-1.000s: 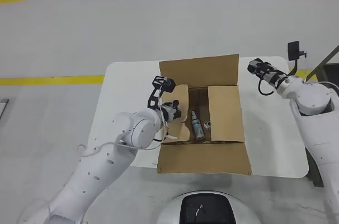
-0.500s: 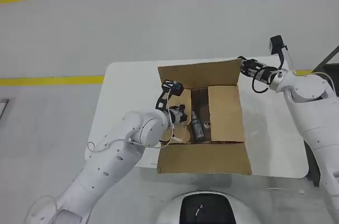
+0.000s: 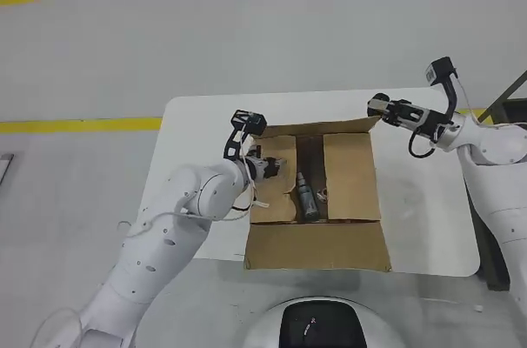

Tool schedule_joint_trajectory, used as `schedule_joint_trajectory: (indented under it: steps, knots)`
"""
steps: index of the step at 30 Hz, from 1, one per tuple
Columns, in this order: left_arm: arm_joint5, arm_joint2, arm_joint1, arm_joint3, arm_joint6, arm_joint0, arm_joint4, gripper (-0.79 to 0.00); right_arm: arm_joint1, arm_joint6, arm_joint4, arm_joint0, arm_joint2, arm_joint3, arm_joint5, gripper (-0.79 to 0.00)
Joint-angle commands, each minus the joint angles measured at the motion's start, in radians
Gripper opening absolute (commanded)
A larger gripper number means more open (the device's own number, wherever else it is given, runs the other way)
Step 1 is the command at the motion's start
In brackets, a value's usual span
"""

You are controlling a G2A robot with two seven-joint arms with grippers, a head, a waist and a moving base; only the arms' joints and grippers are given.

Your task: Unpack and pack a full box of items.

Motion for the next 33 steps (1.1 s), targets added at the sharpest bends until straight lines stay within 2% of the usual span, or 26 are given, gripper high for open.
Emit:
schedule_joint_trajectory:
  steps: [1, 6, 11, 17, 23, 25, 27, 30, 33]
  knots:
    - [-0.005, -0.048, 0.014, -0.041, -0.019, 0.027, 0.017, 0.000, 0.008, 0.008, -0.042, -0.036, 0.000, -0.062, -0.016, -0.785]
    - [-0.025, -0.152, 0.050, -0.139, -0.029, 0.103, 0.121, 0.000, 0.021, -0.068, -0.096, -0.137, 0.024, -0.213, -0.047, -0.785]
    - [-0.025, -0.152, 0.050, -0.139, -0.029, 0.103, 0.121, 0.000, 0.035, -0.176, -0.317, -0.267, 0.031, -0.381, -0.138, -0.785]
    - [-0.025, -0.152, 0.050, -0.139, -0.029, 0.103, 0.121, 0.000, 0.042, -0.298, -0.519, -0.400, 0.025, -0.514, -0.141, -0.785]
    - [-0.025, -0.152, 0.050, -0.139, -0.029, 0.103, 0.121, 0.000, 0.046, -0.476, -0.739, -0.474, 0.027, -0.600, -0.140, -0.785]
    - [-0.069, -0.146, 0.050, -0.156, 0.006, 0.112, 0.154, 0.000, 0.045, -0.538, -0.796, -0.491, 0.026, -0.612, -0.133, -0.785]
    - [-0.160, -0.130, 0.055, -0.185, -0.003, 0.108, 0.232, 0.000, 0.045, -0.585, -0.823, -0.504, 0.022, -0.617, -0.124, -0.785]
    - [-0.231, -0.138, 0.061, -0.229, -0.015, 0.122, 0.270, 0.000, 0.045, -0.624, -0.858, -0.512, 0.019, -0.623, -0.113, -0.785]
    - [-0.352, -0.152, 0.075, -0.291, -0.038, 0.157, 0.338, 0.000, 0.046, -0.641, -0.875, -0.513, 0.014, -0.621, -0.111, -0.785]
